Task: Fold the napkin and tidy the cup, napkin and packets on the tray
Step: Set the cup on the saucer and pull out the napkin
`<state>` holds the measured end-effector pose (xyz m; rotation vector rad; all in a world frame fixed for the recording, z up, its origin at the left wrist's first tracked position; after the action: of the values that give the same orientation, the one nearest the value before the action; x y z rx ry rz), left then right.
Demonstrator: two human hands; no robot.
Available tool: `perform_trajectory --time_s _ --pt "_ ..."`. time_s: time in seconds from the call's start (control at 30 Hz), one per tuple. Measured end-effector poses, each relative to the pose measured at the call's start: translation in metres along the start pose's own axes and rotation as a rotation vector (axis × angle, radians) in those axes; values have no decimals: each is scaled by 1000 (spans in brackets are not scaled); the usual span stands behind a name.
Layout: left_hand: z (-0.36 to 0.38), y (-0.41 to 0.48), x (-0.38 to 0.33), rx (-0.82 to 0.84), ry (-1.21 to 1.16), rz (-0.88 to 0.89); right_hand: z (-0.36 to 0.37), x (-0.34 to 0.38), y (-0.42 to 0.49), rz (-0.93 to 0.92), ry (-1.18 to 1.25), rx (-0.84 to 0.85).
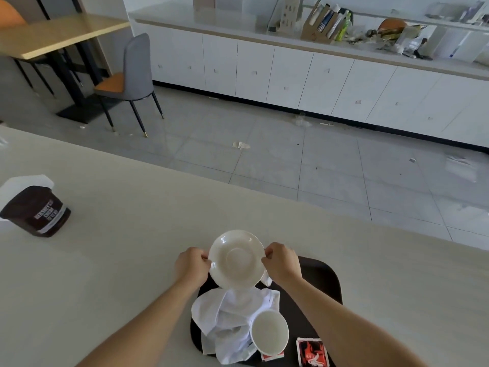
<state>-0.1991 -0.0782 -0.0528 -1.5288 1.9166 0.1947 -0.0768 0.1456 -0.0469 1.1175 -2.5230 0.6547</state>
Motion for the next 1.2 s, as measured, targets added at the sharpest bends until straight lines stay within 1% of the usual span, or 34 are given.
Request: perform_trajectory --time_s 0.07,0.2,0.33,0.5,0.57,0.73,0.93,1.13,1.2 --pt "1 -5 1 -10 -9 -3 3 -2 -2 0 1 13" --pt "-4 -14 -7 -46 -19 56 9 -10 -8 26 37 50" --pt "2 -20 -5 17 -24 49 13 -14 -14 44 85 66" --pt "3 -27 -4 29 -43 71 15 -14 -19 73 170 72" --pt "3 -30 -4 7 -51 89 16 -16 -19 91 206 79" --pt "1 -39 -8 -115 -42 116 21 -20 -23 131 263 111" --pt "9 -40 0 -68 11 86 25 -21 -24 122 294 112" --pt "13 -37 14 -37 -121 41 22 -20 -25 105 344 138" --pt "14 -40 18 -47 -165 25 14 -21 -29 99 368 123"
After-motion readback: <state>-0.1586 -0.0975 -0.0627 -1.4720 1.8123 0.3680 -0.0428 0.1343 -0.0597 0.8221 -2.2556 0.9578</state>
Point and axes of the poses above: each hand's wrist, its own y-axis towards the middle knuckle, its own z-axis out of the palm, x = y × z, the point moved 9 cm from there along y, towards the middle knuckle, and after that the axes turned 3 degrees about -y, right-handed, at the moved point
